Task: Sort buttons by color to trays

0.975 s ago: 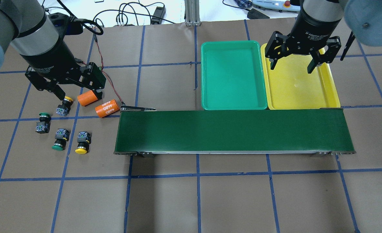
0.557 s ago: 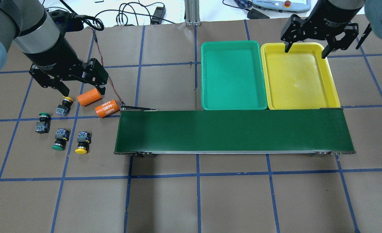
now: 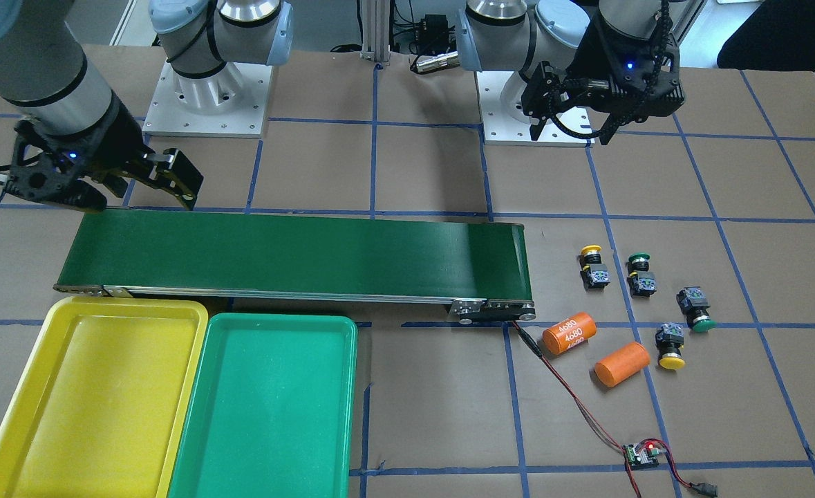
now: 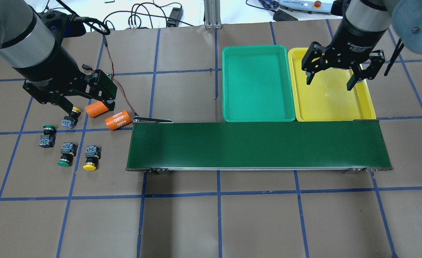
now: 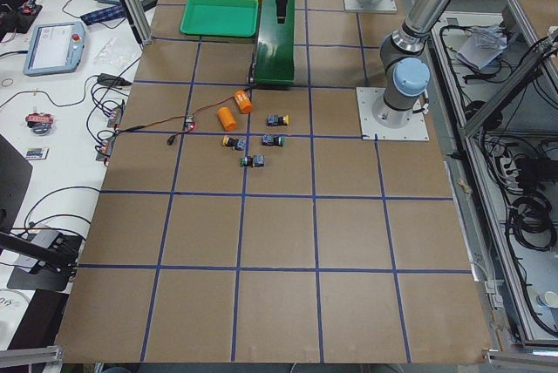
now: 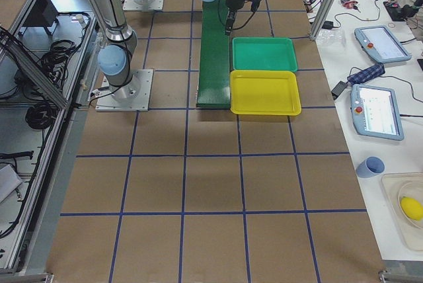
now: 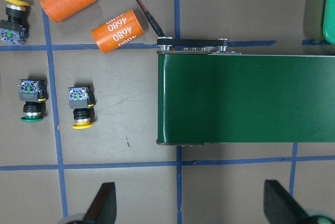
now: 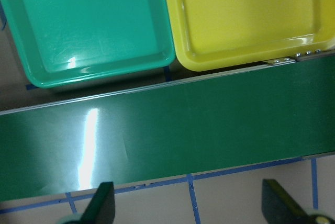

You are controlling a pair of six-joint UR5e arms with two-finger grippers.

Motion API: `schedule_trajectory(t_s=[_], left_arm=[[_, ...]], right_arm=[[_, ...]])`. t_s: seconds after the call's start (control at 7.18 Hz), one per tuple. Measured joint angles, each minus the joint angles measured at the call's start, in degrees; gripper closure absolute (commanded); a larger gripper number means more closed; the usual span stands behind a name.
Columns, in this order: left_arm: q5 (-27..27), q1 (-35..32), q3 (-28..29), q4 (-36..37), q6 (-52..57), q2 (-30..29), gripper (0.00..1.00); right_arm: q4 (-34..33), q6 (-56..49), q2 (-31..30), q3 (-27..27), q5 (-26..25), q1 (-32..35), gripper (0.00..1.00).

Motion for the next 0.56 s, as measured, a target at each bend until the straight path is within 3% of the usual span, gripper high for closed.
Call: schedule_trajectory(t_s=[0.56], left_arm=[[-0.1,0.2,-1.7,1.8,0.0,-1.9,0.0]], right_arm=[[-2.6,-4.5,-0.6,-0.4,0.6,2.9,0.0]])
